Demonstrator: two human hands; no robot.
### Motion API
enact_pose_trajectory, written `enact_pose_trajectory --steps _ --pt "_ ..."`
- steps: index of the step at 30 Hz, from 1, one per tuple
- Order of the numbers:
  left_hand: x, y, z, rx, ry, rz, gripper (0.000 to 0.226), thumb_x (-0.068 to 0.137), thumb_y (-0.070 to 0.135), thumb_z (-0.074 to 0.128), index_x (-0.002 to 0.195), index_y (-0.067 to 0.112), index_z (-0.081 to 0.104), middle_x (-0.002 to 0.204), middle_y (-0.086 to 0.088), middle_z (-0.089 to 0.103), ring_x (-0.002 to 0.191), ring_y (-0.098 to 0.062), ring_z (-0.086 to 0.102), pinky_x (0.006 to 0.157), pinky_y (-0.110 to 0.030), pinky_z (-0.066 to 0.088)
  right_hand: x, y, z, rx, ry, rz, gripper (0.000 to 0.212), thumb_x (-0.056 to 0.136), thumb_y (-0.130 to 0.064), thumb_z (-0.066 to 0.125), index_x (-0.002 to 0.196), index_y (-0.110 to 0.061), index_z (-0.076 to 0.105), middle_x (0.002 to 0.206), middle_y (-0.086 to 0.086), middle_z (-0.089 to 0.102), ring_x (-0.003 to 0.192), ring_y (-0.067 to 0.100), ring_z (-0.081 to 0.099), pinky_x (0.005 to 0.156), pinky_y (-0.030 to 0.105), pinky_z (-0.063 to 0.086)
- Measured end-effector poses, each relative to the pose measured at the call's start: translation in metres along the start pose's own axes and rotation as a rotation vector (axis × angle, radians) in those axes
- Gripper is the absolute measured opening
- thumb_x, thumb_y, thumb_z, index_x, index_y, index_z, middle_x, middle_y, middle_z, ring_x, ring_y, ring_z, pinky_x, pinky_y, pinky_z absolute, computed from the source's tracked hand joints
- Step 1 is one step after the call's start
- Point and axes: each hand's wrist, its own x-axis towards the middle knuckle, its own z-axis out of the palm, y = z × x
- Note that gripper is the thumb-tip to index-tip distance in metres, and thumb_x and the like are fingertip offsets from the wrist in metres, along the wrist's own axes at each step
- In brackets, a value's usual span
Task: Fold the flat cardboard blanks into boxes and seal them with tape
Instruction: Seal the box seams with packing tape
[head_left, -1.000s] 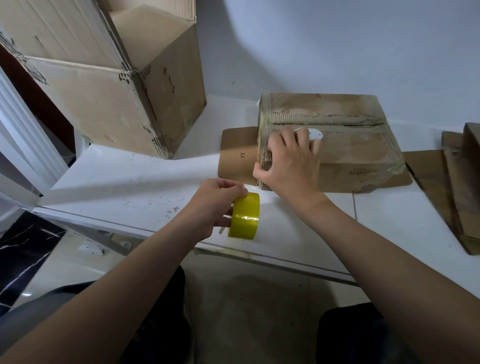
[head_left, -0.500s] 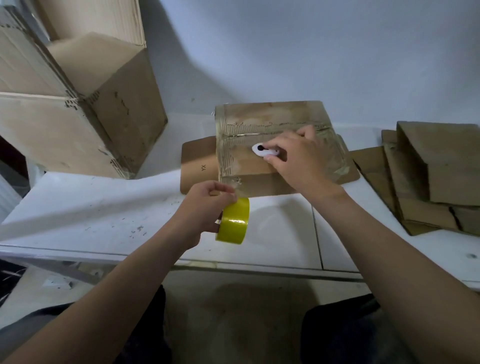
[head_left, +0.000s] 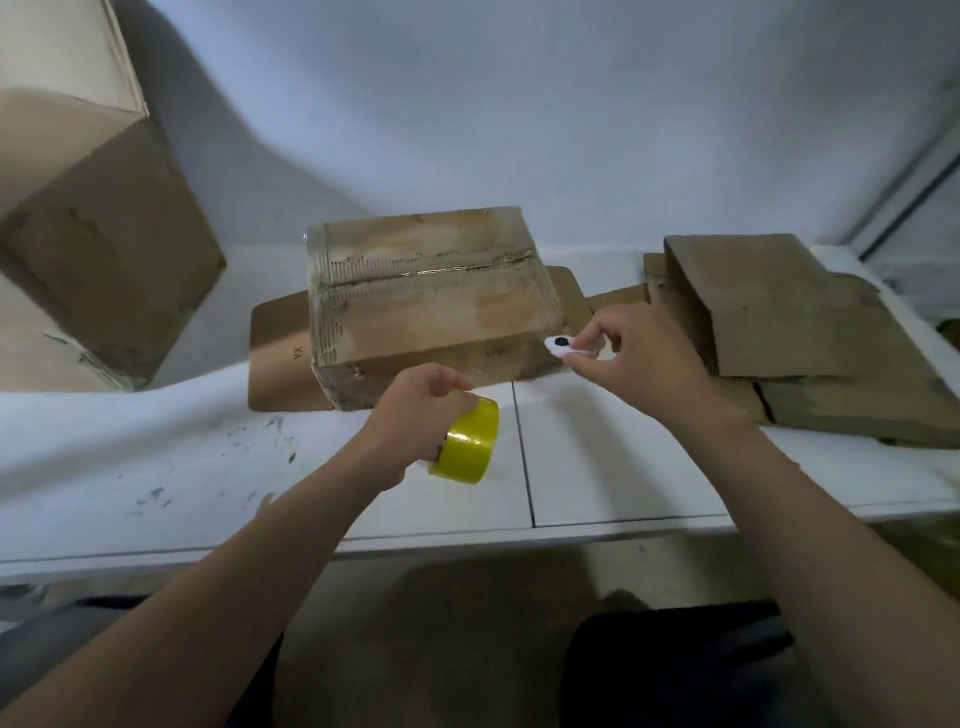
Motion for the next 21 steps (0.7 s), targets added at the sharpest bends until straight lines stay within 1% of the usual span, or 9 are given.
enact_pose_trajectory --steps 3,6,8,10,13,15,17,19,21 --pt "0.003 0.000 0.014 0.038 0.003 0.002 0.006 0.092 0.025 0.070 0.098 0.028 0.070 0.116 -0.007 0.066 0.097 -0.032 0.065 0.075 -0.047 0.060 -0.020 0.022 -0.007 -0.034 -0.208 0.053 0.023 0.082 -0.038 0.080 0.069 -0.028 0.063 0.081 -0.019 0.064 0.078 -0.009 0.053 0.064 0.024 0.040" --pt "0.004 0.002 0.019 0.048 0.005 0.014 0.006 0.094 0.023 0.069 0.099 0.024 0.069 0.113 -0.007 0.066 0.098 -0.035 0.065 0.076 -0.049 0.060 -0.032 0.037 -0.005 -0.180 -0.351 0.073 0.021 0.084 -0.043 0.076 0.072 -0.031 0.064 0.085 -0.020 0.063 0.078 0.001 0.057 0.066 0.025 0.046" --pt "0.004 0.003 0.019 0.044 0.009 0.017 0.005 0.094 0.021 0.068 0.100 0.023 0.068 0.111 -0.004 0.065 0.103 -0.038 0.064 0.081 -0.054 0.059 -0.036 0.042 0.000 -0.258 -0.388 0.067 0.017 0.087 -0.045 0.074 0.078 -0.032 0.068 0.086 -0.018 0.062 0.077 0.006 0.057 0.066 0.026 0.049" --pt "0.004 0.004 0.019 0.044 0.016 0.026 0.006 0.094 0.020 0.068 0.099 0.023 0.068 0.110 -0.004 0.066 0.101 -0.037 0.065 0.081 -0.057 0.058 -0.038 0.045 0.006 -0.277 -0.410 0.075 0.013 0.088 -0.044 0.073 0.083 -0.033 0.070 0.088 -0.016 0.063 0.079 0.006 0.057 0.070 0.028 0.052" --pt "0.003 0.005 0.021 0.040 0.024 0.037 0.008 0.094 0.019 0.068 0.100 0.024 0.068 0.111 -0.004 0.066 0.097 -0.033 0.064 0.081 -0.056 0.059 -0.039 0.049 0.013 -0.249 -0.456 0.119 0.009 0.089 -0.037 0.074 0.086 -0.030 0.069 0.092 -0.013 0.064 0.084 0.009 0.060 0.078 0.035 0.055" --pt "0.001 0.005 0.021 0.027 0.020 0.046 0.011 0.095 0.017 0.067 0.103 0.024 0.067 0.114 -0.005 0.065 0.097 -0.031 0.063 0.080 -0.053 0.060 -0.036 0.047 0.013 -0.253 -0.458 0.131 0.016 0.089 -0.042 0.073 0.084 -0.028 0.070 0.093 -0.012 0.063 0.085 0.010 0.059 0.077 0.034 0.054" --pt "-0.001 0.005 0.020 -0.005 -0.001 0.055 0.014 0.095 0.013 0.066 0.104 0.023 0.066 0.114 -0.005 0.064 0.095 -0.030 0.063 0.079 -0.053 0.060 -0.032 0.038 0.009 -0.184 -0.387 0.105 0.023 0.090 -0.048 0.071 0.081 -0.026 0.069 0.093 -0.013 0.063 0.082 0.005 0.058 0.072 0.028 0.048" --pt "-0.004 0.006 0.019 -0.061 -0.027 0.059 0.015 0.096 0.008 0.064 0.104 0.020 0.065 0.109 -0.003 0.064 0.090 -0.027 0.063 0.079 -0.052 0.060 -0.026 0.015 0.003 0.024 -0.257 0.068 0.022 0.091 -0.046 0.070 0.083 -0.026 0.070 0.091 -0.015 0.065 0.079 -0.004 0.057 0.068 0.017 0.040" --pt "-0.008 0.007 0.016 -0.119 -0.056 0.072 0.014 0.096 0.007 0.063 0.103 0.019 0.065 0.106 -0.006 0.065 0.088 -0.026 0.064 0.074 -0.048 0.061 -0.020 -0.014 0.000 0.227 -0.185 0.046 0.022 0.088 -0.049 0.071 0.096 -0.029 0.074 0.095 -0.017 0.067 0.083 -0.007 0.057 0.069 0.014 0.042"
